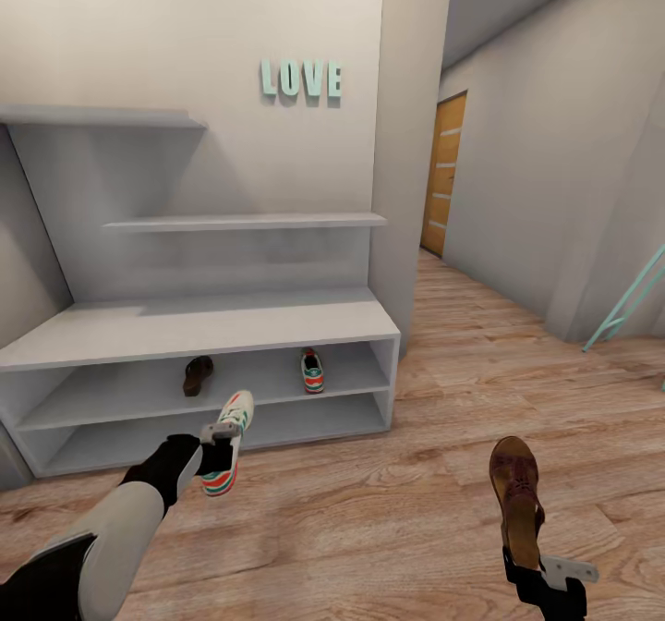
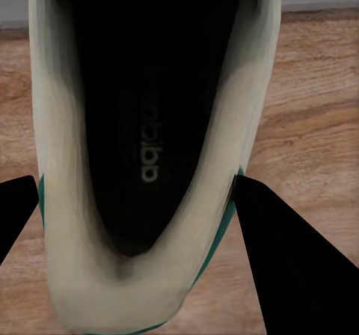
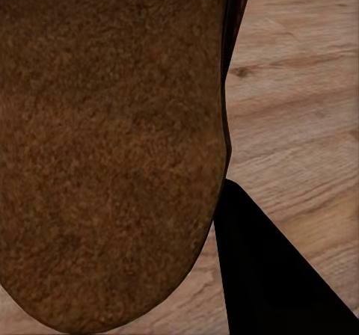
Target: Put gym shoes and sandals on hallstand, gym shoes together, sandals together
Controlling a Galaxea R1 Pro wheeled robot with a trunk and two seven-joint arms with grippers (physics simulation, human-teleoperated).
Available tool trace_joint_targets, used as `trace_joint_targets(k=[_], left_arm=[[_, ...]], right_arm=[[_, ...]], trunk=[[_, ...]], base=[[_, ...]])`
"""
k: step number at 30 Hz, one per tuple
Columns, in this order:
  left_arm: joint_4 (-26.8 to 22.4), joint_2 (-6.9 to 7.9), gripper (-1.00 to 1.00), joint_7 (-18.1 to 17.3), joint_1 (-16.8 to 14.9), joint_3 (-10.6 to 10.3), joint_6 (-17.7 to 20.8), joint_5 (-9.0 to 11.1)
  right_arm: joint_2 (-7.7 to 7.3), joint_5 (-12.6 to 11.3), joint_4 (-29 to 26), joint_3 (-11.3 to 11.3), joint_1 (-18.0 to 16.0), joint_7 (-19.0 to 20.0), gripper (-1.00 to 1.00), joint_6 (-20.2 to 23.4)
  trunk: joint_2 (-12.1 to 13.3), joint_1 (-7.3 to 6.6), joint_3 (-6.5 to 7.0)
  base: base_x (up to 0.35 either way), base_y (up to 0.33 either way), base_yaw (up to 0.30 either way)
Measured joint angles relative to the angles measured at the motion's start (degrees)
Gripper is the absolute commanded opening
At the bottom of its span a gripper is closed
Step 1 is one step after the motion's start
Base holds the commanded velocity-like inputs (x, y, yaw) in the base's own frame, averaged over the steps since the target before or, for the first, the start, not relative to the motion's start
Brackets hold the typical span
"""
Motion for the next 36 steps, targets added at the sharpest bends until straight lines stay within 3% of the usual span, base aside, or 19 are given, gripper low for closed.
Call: trace_joint_targets(k=[21, 31, 36], left_arm=[[-0.01, -0.01, -1.0, 0.29, 0.06, 0.18, 0.01, 0.15], [-1.35, 0.02, -1.0, -0.18, 0.1, 0.09, 0.0, 0.25], [-1.97, 0.02, -1.0, -0.24, 0.12, 0.08, 0.01, 0.19]], right_arm=[[0.09, -0.06, 0.0, -0.03, 0.0, 0.0, -1.0, -0.01], [0.09, -0.05, 0.0, -0.01, 0.0, -0.04, -1.0, 0.01], [0.09, -0.05, 0.01, -0.01, 0.01, -0.04, -1.0, -0.01]], trunk=[[0.0, -0.03, 0.0], [0.0, 0.0, -0.06], [-1.99, 1.09, -1.31]], base=[[0.281, -0.167, 0.0], [0.045, -0.015, 0.0], [0.001, 0.0, 0.0]])
